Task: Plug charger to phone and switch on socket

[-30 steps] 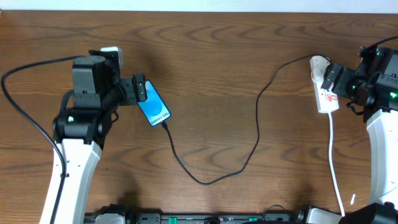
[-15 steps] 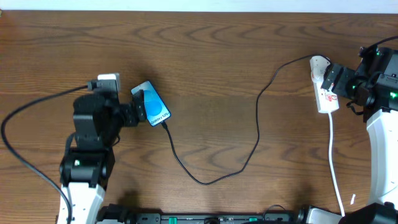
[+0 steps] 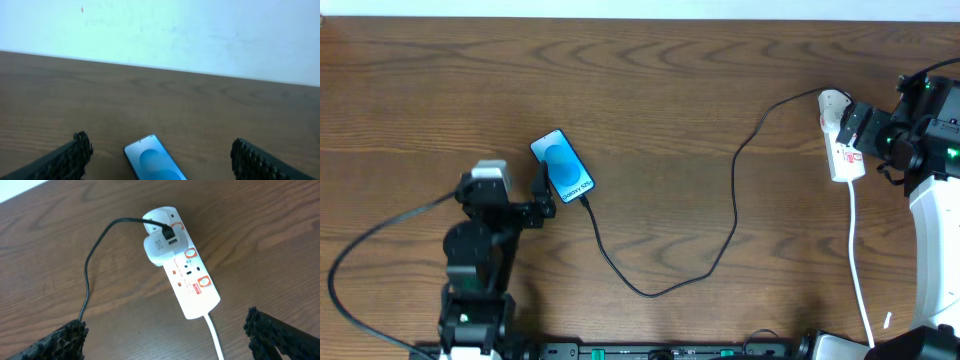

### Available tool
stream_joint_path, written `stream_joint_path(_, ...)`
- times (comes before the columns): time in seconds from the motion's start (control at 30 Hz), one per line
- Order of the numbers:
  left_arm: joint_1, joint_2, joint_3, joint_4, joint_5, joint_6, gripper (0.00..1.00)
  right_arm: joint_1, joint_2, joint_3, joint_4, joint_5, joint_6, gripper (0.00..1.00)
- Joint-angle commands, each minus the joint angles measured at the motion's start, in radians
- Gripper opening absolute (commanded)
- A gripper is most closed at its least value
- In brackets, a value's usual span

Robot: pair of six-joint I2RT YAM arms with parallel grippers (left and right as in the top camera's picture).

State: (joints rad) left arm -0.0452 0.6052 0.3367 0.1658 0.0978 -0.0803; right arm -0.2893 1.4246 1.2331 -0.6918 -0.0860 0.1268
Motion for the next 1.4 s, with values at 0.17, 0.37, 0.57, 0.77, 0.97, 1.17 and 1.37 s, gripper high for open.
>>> stream_joint_path(0.17, 0.000, -0.228, -0.182, 0.088, -0.034, 0.006, 0.91, 0.002, -0.005, -0.003, 0.000, -0.002, 0.015, 0.99)
stream_joint_path(0.37, 0.000, -0.354, -0.258, 0.087, -0.075, 0.006, 0.91, 0.002, -0.005, -0.003, -0.001, -0.002, 0.015, 0.99)
stream_joint_path(0.57, 0.000, -0.456, -0.317, 0.087, -0.089, 0.006, 0.91, 0.002, -0.005, -0.003, -0.001, -0.002, 0.015, 0.99)
stream_joint_path(0.77, 0.000, -0.545, -0.333, 0.015, -0.092, 0.006, 0.91, 0.002, -0.005, -0.003, -0.001, -0.002, 0.015, 0.99)
stream_joint_path(0.97, 0.003, -0.604, -0.333, -0.079, -0.092, 0.008, 0.91, 0.002, -0.005, -0.003, 0.000, -0.002, 0.015, 0.99)
stream_joint_path(1.17, 0.004, -0.604, -0.333, -0.183, -0.092, 0.008, 0.91, 0.002, -0.005, -0.003, -0.001, -0.002, 0.015, 0.99)
stream_joint_path(1.37, 0.006, -0.604, -0.333, -0.240, -0.107, 0.009, 0.91, 0.002, -0.005, -0.003, 0.000, -0.002, 0.015, 0.99)
